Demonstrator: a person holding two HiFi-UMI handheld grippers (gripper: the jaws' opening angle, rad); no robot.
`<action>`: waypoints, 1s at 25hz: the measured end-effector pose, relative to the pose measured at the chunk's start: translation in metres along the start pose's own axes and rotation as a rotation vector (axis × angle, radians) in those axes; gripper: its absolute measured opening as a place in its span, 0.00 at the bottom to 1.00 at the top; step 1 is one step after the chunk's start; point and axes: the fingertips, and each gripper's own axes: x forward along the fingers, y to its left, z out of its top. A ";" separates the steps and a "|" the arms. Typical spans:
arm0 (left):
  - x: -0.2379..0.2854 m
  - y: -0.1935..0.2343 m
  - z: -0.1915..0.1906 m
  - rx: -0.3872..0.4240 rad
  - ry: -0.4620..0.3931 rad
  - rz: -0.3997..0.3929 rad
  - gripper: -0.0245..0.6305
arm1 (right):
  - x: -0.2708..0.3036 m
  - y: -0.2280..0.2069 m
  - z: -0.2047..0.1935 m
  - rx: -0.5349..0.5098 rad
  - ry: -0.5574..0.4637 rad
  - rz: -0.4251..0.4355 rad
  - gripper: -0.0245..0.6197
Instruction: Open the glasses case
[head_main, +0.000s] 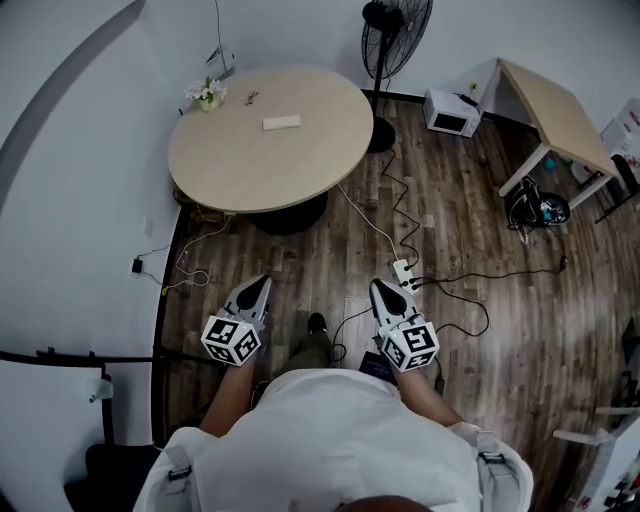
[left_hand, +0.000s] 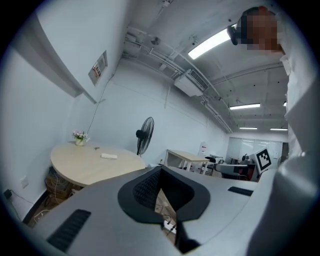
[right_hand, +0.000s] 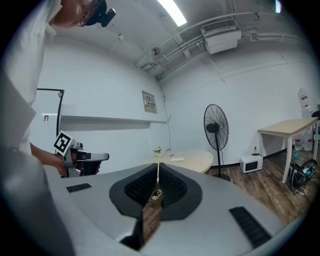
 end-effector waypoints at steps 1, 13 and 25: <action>0.006 0.009 0.006 0.013 -0.019 0.015 0.05 | 0.010 -0.004 0.003 -0.006 0.000 -0.002 0.08; 0.104 0.113 0.060 0.053 -0.108 0.101 0.05 | 0.149 -0.039 0.057 -0.065 0.009 0.022 0.08; 0.165 0.197 0.065 0.017 -0.107 0.086 0.05 | 0.262 -0.049 0.066 -0.100 0.036 0.063 0.08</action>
